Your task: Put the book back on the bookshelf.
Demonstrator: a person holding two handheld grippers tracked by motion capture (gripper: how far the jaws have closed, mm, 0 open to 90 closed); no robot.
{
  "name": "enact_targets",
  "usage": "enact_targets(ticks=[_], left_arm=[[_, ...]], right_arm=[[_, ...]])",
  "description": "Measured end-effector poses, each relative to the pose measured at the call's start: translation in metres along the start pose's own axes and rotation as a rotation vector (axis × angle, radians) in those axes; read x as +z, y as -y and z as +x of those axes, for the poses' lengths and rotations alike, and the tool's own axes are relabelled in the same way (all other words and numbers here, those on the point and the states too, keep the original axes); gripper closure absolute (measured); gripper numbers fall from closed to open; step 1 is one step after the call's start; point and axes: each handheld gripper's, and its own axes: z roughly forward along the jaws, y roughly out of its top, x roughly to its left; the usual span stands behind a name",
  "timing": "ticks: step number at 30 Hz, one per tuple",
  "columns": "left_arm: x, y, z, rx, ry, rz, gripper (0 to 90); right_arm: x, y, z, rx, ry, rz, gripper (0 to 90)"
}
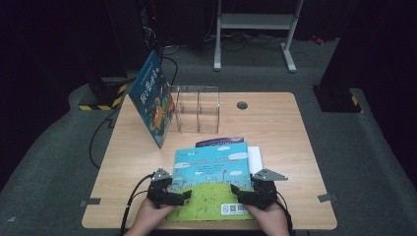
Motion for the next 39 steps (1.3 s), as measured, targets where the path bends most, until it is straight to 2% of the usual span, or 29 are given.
enact_targets(ticks=[8,10,11,16,19,23,25,27,30,39], left_arm=[[0.000,0.000,0.000,0.008,-0.001,-0.002,0.0],[0.000,0.000,0.000,0.010,-0.002,-0.004,0.0],[0.000,0.000,0.000,0.006,-0.002,-0.004,0.0],[0.001,-0.001,-0.004,0.034,-0.004,-0.012,0.0],[0.003,-0.001,-0.006,0.041,0.001,-0.016,0.0],[0.005,-0.002,-0.009,0.058,0.007,-0.020,0.0],[0.006,-0.002,-0.011,0.060,0.009,-0.020,0.0],[0.006,-0.002,-0.011,0.060,0.007,-0.020,0.0],[0.006,-0.002,-0.012,0.059,0.003,-0.020,0.0],[0.006,-0.001,-0.011,0.052,-0.003,-0.031,0.0]], right_arm=[[0.001,-0.004,0.001,-0.006,0.005,0.028,16.1],[0.001,-0.005,0.002,0.009,0.008,0.048,16.6],[0.001,-0.006,0.002,-0.005,0.014,0.046,16.6],[0.001,-0.007,0.001,0.013,0.016,0.049,17.3],[0.000,-0.007,-0.002,0.035,-0.005,0.060,17.9],[-0.004,-0.008,-0.003,0.028,0.001,0.070,18.4],[-0.007,-0.009,-0.005,0.034,0.009,0.064,23.0],[-0.009,-0.008,-0.010,0.047,-0.003,0.047,27.1],[-0.011,-0.009,-0.009,0.060,0.007,0.046,29.9],[-0.018,-0.007,-0.007,0.032,0.034,0.013,36.9]])
